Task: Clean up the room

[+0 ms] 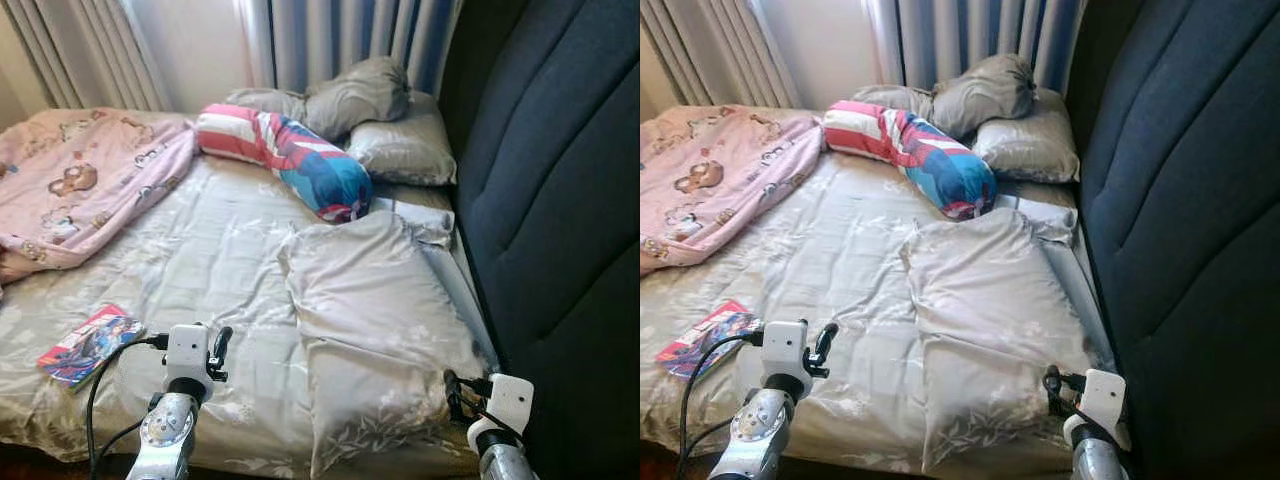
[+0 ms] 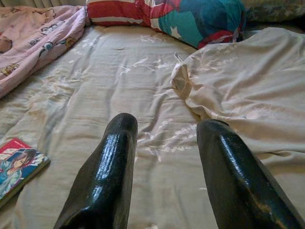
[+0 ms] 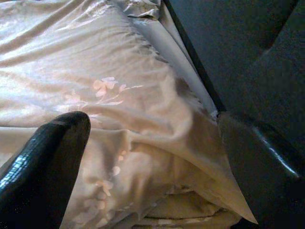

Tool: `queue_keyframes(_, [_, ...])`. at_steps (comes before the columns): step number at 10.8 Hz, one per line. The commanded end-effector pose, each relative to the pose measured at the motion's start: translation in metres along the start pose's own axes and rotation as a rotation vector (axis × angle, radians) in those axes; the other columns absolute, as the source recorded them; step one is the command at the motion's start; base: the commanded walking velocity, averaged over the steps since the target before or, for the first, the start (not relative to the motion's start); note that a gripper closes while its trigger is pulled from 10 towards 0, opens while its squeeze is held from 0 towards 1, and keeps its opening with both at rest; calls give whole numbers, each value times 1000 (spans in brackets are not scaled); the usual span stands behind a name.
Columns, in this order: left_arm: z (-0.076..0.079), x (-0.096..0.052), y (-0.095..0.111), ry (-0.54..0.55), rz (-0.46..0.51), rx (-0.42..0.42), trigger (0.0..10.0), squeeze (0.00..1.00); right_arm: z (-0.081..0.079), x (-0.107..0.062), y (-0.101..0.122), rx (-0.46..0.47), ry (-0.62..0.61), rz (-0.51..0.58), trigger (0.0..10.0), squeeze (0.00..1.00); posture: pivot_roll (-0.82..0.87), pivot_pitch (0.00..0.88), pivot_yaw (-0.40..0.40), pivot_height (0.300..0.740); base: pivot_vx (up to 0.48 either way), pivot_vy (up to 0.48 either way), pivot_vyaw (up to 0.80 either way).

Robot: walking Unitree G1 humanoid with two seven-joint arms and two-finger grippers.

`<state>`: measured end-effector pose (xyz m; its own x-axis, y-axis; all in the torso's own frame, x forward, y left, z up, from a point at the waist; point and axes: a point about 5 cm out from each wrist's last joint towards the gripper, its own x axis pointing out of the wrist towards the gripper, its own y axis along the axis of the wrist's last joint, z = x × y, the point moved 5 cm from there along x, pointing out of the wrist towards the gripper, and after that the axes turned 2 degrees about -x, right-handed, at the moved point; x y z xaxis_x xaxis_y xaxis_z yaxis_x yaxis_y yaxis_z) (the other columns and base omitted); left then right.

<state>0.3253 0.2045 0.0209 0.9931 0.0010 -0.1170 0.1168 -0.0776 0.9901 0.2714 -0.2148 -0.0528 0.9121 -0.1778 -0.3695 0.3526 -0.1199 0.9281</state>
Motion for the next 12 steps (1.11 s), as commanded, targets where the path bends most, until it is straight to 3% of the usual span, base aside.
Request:
queue_keyframes(1, [2, -1, -2, -10, -8, 17, 10000, 0, 1, 2, 5, 6, -6, 19, 10000, 0, 50, 30, -24, 740, 0, 0, 0])
queue_keyframes(4, [5, 0, -1, -13, -1, 14, 10000, 0, 1, 4, 9, 8, -4, 32, 10000, 0, 51, 34, -27, 740, 0, 0, 0])
queue_keyframes(10, [6, 0, 1, -11, 6, 7, 10000, 0, -4, 3, 7, 12, 9, 26, 10000, 0, 50, 45, -24, 740, 0, -257, 0])
queue_keyframes(12, [6, -1, 2, -13, 10, -8, 10000, 0, -3, 3, 7, 13, 8, 26, 10000, 0, 52, 49, -25, 740, 0, 0, 0])
